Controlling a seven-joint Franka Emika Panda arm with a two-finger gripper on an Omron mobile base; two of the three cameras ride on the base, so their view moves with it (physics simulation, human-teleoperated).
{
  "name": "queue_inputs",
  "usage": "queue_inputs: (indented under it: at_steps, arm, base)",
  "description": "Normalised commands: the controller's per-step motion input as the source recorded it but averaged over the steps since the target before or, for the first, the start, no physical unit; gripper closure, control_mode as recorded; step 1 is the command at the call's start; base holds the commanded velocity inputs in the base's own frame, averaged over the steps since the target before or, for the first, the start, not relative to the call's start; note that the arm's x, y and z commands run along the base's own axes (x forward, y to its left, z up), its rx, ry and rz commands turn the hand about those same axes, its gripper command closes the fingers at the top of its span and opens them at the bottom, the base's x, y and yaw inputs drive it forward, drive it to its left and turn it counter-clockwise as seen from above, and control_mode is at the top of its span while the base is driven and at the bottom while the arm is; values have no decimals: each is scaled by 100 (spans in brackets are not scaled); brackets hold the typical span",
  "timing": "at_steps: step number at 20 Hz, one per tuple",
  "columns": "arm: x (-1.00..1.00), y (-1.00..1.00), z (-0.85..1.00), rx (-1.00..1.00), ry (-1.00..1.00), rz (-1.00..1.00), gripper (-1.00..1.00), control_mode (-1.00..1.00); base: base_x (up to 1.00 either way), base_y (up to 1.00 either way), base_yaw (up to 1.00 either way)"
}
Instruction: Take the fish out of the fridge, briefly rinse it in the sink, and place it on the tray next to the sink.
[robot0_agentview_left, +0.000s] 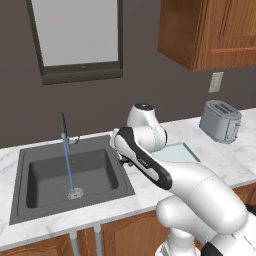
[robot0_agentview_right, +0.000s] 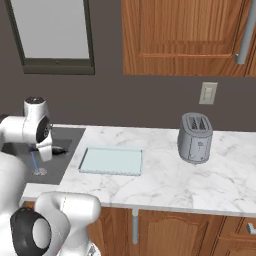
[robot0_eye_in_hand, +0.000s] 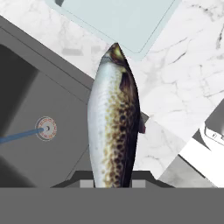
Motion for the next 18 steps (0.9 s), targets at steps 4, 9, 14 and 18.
queue_inputs:
  at_steps: [4, 9, 14, 18]
  arm:
    - [4, -20, 4, -5, 10, -25, 100, -100]
    - [13, -43, 0, -7, -2, 0, 100, -100]
    - [16, -98, 0, -15, -10, 0, 100, -100]
    - [11, -100, 0, -17, -7, 0, 100, -100]
  base:
    - [0, 0, 0]
    - [0, 0, 0]
    - [0, 0, 0]
    - [0, 0, 0]
